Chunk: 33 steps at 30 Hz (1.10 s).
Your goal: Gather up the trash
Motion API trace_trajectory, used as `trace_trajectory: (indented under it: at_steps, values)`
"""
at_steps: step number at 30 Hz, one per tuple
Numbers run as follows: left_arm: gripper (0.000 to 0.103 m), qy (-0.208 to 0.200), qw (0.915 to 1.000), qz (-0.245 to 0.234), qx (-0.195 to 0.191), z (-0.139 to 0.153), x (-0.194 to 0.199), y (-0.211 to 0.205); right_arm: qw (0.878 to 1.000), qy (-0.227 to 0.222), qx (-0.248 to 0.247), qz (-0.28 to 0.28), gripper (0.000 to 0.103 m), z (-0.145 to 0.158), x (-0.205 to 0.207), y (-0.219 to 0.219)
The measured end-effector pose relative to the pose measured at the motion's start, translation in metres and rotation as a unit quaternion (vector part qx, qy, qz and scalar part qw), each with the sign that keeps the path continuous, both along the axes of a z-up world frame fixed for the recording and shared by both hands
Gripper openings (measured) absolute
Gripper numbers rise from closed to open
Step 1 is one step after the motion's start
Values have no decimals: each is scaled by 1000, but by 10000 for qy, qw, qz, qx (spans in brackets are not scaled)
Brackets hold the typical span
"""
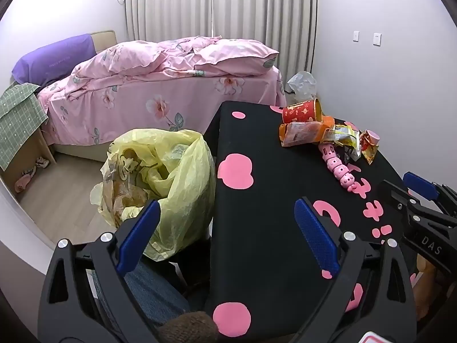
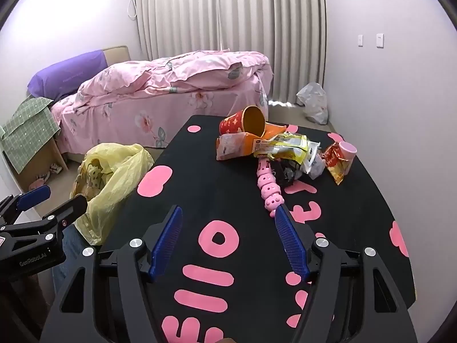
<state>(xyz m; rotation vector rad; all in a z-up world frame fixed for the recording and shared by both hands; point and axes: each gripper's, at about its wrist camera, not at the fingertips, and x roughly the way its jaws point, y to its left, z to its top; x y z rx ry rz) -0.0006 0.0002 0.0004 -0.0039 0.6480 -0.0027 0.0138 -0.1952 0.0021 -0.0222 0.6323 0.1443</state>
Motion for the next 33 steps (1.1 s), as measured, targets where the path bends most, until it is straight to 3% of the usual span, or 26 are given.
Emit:
trace_trajectory:
  at_steps: [33]
  values:
    - [90,67,10000,-5,-51,-3,3,-2,9999,-32,-61,-153,64,-1,-2,-3]
